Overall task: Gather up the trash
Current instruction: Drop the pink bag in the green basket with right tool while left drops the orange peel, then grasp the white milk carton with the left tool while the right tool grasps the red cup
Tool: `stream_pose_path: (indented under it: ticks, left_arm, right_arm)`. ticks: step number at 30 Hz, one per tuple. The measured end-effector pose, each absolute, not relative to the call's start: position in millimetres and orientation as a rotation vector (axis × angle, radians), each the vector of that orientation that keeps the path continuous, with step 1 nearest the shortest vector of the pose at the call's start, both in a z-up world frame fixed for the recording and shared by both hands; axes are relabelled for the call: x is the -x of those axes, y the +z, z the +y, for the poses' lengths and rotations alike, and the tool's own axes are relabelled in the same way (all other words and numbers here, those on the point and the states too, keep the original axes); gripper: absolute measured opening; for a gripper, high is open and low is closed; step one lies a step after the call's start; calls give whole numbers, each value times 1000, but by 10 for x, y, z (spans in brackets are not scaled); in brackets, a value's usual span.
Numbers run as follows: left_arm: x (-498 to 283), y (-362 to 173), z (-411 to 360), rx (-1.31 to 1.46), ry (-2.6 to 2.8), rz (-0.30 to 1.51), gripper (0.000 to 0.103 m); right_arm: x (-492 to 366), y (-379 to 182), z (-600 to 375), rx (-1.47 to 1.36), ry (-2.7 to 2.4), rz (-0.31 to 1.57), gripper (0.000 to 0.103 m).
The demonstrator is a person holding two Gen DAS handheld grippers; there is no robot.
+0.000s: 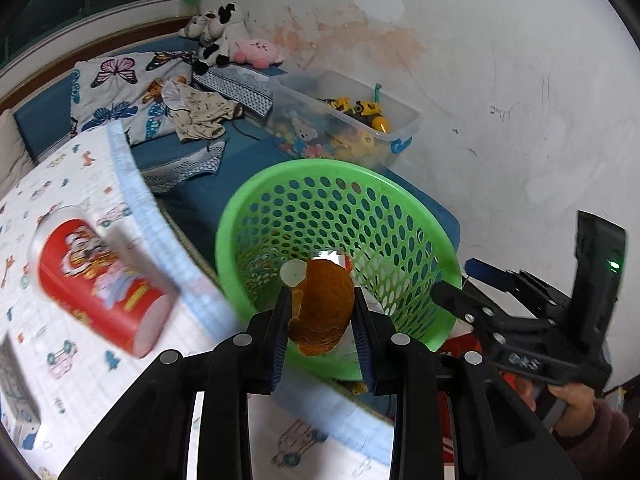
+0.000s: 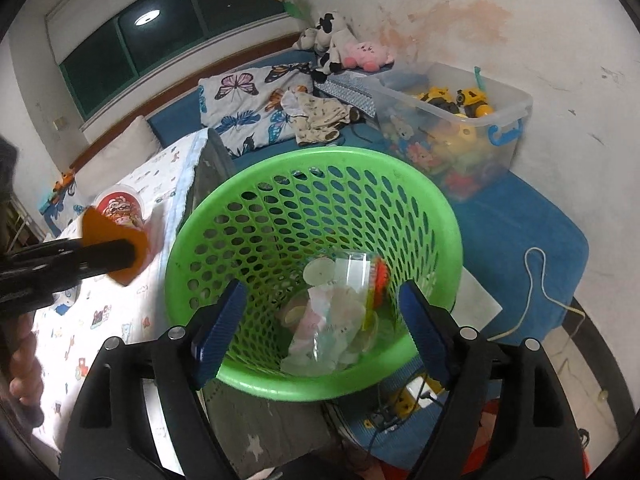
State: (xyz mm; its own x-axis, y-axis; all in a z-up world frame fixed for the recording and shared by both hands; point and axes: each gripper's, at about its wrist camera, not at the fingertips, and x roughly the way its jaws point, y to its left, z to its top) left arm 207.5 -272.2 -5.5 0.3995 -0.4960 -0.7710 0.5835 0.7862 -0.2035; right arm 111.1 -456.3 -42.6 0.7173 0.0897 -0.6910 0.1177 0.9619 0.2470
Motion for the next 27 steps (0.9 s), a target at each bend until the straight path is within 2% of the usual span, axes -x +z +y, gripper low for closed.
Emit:
stream_pose_path:
  ticks: [5, 6, 7, 9, 15, 27]
  left_arm:
    - [-2149, -171, -2861, -104, -697, 967, 30]
    - [-2155, -190, -2880, -103, -698, 972, 37]
    - [-2163, -203, -2890, -100, -697, 972, 52]
    - [-2157, -191, -2883, -86, -695, 951, 58]
    - [-2089, -132, -2741, -72, -686, 938, 58]
    - [-1875, -103, -1821, -19, -514, 921, 60]
  right_arm:
    - [-1034, -413, -4600, -296, -18, 767, 79]
    - [-1021, -417, -4604, -296, -19, 767, 79]
    - [-1008, -419, -4610, -298, -19, 767, 79]
    - [-989, -420, -4616, -303, -16, 767, 79]
    - [-968, -392, -4594, -306, -3, 760, 80]
    - [-1065, -287, -4182, -257, 86, 755, 84]
